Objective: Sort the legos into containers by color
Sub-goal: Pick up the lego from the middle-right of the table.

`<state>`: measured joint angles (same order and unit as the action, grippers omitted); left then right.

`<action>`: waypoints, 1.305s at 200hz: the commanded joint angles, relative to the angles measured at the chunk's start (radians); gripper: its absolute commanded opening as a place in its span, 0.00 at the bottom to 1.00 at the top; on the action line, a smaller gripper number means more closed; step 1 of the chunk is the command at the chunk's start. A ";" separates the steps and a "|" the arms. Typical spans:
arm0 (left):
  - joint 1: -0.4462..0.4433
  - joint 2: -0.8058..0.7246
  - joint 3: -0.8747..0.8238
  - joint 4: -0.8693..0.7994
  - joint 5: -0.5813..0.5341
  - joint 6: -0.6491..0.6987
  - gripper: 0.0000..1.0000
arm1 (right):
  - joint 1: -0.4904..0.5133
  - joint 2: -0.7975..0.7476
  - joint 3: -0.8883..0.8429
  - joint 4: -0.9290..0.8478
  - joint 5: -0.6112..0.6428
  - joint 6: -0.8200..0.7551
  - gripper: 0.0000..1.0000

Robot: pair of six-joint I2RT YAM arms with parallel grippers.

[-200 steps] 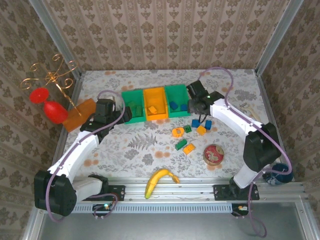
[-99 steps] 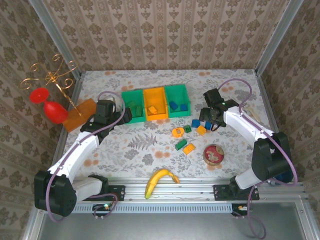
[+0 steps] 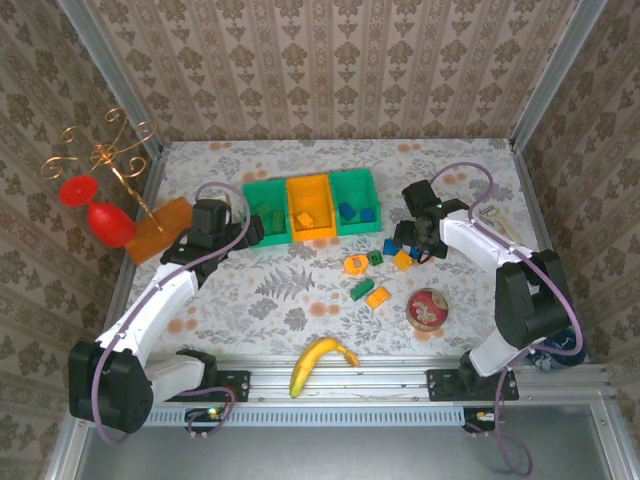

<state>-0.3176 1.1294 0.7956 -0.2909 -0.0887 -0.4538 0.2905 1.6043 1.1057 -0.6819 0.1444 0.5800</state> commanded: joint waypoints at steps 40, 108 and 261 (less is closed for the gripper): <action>0.012 -0.008 -0.014 0.012 0.007 -0.019 1.00 | -0.012 0.053 0.023 0.007 -0.014 -0.002 0.82; 0.012 -0.010 -0.013 0.009 0.009 -0.019 1.00 | -0.067 0.124 0.059 0.019 -0.014 -0.037 0.69; 0.014 -0.016 -0.003 0.001 0.007 -0.016 1.00 | -0.091 0.208 0.041 0.066 -0.065 -0.048 0.38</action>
<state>-0.3126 1.1294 0.7918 -0.2909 -0.0887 -0.4541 0.2050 1.8153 1.1488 -0.6075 0.0887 0.5434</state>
